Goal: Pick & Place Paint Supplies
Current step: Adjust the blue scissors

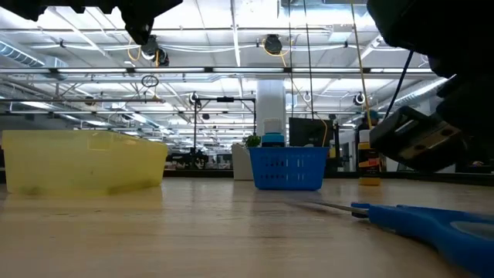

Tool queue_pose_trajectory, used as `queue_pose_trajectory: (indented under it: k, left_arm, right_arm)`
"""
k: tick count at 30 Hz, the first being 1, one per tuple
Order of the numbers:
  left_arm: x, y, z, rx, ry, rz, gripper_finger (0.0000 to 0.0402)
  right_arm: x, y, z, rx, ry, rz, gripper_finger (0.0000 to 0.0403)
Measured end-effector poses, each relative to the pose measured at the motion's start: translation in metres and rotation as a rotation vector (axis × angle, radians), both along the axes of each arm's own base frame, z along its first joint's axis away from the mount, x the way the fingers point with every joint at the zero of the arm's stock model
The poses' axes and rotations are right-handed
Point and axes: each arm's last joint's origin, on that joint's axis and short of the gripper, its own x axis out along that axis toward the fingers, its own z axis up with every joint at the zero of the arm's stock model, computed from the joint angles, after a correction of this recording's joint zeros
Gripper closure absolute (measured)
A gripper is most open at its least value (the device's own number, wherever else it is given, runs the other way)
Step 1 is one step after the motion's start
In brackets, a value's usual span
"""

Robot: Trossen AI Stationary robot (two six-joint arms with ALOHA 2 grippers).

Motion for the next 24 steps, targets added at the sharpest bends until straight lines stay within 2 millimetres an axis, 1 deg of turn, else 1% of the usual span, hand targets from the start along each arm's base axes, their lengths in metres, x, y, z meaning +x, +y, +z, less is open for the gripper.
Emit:
queue_pose_trajectory:
  k: [4,15,18,24]
  left_arm:
    - [0.000,0.000,0.000,0.003,-0.001,0.000,0.0165]
    - [0.000,0.000,0.000,0.005,0.004,0.000,0.0165]
    - [0.000,0.000,-0.002,0.000,0.020,0.000,0.0165]
    - [0.000,0.000,-0.002,-0.001,0.022,0.000,0.0165]
  right_arm:
    - [-0.004,-0.004,-0.005,-0.005,0.030,-0.019,0.0403]
    - [-0.007,-0.017,-0.010,-0.064,0.128,-0.043,0.0403]
    - [-0.009,-0.021,-0.007,-0.120,0.100,-0.057,0.0403]
    - [-0.011,-0.032,0.010,-0.283,-0.006,-0.134,0.0403]
